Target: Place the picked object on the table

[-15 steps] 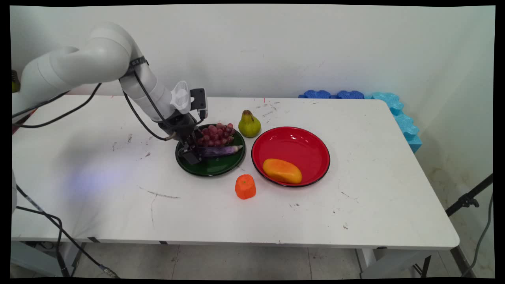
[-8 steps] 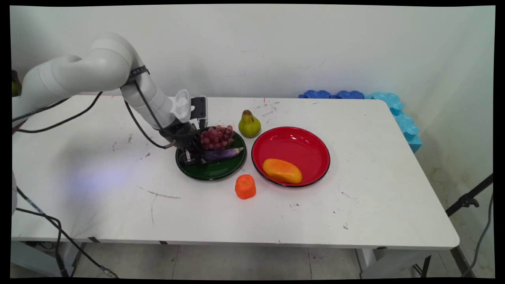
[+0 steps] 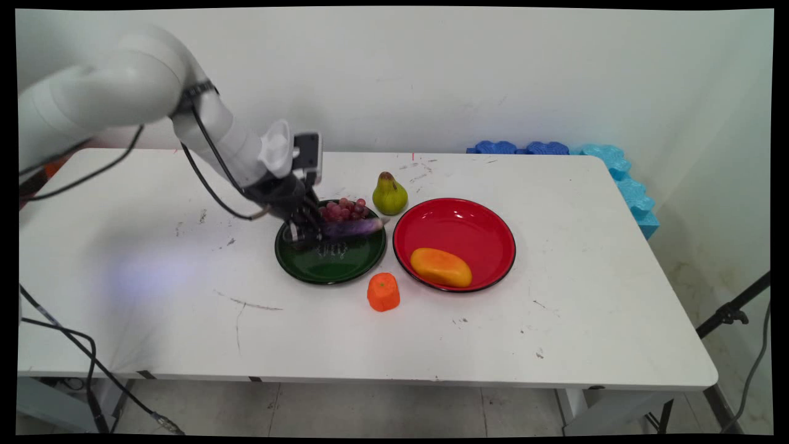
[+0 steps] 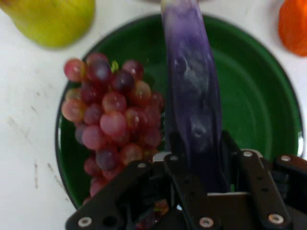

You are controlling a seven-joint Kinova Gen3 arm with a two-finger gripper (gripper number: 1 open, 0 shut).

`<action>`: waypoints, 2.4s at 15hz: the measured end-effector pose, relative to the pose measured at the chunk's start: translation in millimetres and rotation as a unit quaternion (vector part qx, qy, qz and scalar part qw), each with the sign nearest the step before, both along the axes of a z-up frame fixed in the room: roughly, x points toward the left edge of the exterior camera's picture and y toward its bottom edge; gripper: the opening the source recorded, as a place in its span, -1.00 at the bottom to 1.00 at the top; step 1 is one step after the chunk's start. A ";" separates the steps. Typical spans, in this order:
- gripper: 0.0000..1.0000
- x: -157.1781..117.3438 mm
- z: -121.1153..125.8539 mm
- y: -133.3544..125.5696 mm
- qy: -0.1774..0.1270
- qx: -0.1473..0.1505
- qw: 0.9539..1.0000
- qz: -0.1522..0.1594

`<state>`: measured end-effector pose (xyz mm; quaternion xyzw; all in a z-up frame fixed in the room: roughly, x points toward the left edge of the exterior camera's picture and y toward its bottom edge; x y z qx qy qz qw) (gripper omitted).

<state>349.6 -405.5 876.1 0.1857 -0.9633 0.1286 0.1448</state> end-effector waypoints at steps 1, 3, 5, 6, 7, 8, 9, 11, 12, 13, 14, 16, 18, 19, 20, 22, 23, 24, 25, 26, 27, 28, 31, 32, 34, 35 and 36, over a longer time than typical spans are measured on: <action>-1.00 -2.8 13.1 2.2 0.005 -0.006 1.000 -0.002; -1.00 -11.0 40.9 9.2 0.020 -0.014 1.000 -0.003; -1.00 -25.0 65.0 18.7 0.040 -0.016 0.999 0.002; -1.00 -32.4 72.9 23.1 0.049 -0.015 0.999 0.006; -1.00 -37.8 77.0 26.2 0.055 -0.012 0.998 0.009; -1.00 -45.9 81.9 30.8 0.062 -0.009 0.998 0.013; -1.00 -51.7 83.9 33.6 0.066 -0.006 0.998 0.016; -1.00 -70.6 85.4 43.0 0.077 0.005 0.997 0.023; -1.00 -80.1 82.8 47.9 0.081 0.012 0.996 0.029; -1.00 -87.6 79.2 52.3 0.082 0.018 0.996 0.034; -1.00 -95.9 73.3 57.3 0.082 0.026 0.996 0.038; -1.00 -110.6 59.8 67.8 0.081 0.042 0.995 0.047; -1.00 -125.3 41.8 78.5 0.079 0.058 0.994 0.050; -1.00 -130.9 33.5 82.4 0.077 0.063 0.994 0.051; -1.00 -136.9 23.2 86.1 0.074 0.067 0.994 0.050; -1.00 -146.4 4.9 89.5 0.070 0.072 0.994 0.048; -1.00 -150.7 -3.9 89.7 0.068 0.073 0.994 0.047; -1.00 -153.0 -8.5 89.6 0.067 0.073 0.994 0.048; -1.00 -156.4 -14.7 89.4 0.067 0.074 0.994 0.049; -1.00 -159.9 -21.1 89.5 0.067 0.075 0.994 0.050; -1.00 -163.2 -26.7 89.6 0.067 0.076 0.994 0.051; -1.00 -165.7 -30.8 89.6 0.067 0.077 0.993 0.051; -1.00 -171.6 -39.2 89.4 0.067 0.078 0.993 0.053; -1.00 -172.8 -40.5 89.4 0.067 0.077 0.993 0.053; 1.00 -174.3 -41.2 88.9 0.068 0.074 0.994 0.050; 1.00 -174.4 -39.9 88.2 0.070 0.072 0.994 0.050; 1.00 -173.9 -36.8 87.1 0.072 0.069 0.994 0.050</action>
